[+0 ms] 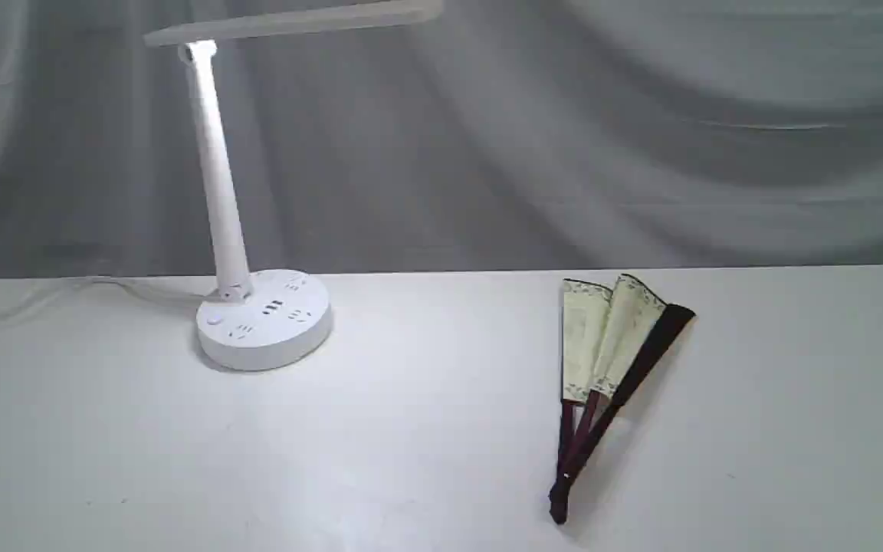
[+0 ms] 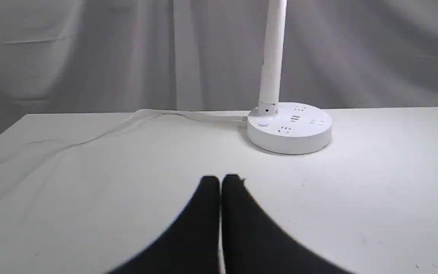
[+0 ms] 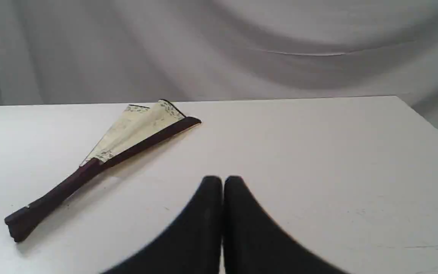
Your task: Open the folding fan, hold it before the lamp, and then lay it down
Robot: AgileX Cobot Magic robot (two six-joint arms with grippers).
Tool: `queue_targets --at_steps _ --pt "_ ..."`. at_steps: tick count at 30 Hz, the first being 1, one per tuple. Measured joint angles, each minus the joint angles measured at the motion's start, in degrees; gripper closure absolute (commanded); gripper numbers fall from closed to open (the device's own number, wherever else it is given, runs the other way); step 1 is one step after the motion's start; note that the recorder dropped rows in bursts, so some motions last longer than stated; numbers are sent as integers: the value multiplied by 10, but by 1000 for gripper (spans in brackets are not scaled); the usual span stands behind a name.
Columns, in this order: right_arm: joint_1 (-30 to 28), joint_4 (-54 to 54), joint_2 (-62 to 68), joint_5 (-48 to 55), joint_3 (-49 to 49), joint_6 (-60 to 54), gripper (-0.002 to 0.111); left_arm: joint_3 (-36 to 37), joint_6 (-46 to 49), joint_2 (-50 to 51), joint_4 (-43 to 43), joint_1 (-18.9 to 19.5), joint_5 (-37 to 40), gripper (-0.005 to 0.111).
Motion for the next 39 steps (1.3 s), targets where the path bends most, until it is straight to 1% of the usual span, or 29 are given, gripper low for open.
queue_targets --at_steps 17,20,25,28,31,33,35,39 --pt "0 2 0 -9 0 0 108 0 0 0 0 0 -6 107" --pt "0 26 0 -32 0 0 108 0 0 0 -4 0 -32 107" --pt "0 63 0 -88 0 0 108 0 0 0 -37 0 -88 107" --pt "0 77 0 -128 0 0 108 0 -9 0 -69 0 -128 107" --pt "0 85 0 -164 0 0 108 0 -29 0 -105 0 -151 107" --pt "0 91 0 -169 0 0 108 0 -38 0 -123 0 -151 107" --pt "0 94 0 -157 -14 0 108 -6 -44 0 -133 0 -132 107" --pt "0 96 0 -93 -70 0 108 -56 -58 0 -147 0 -87 107"
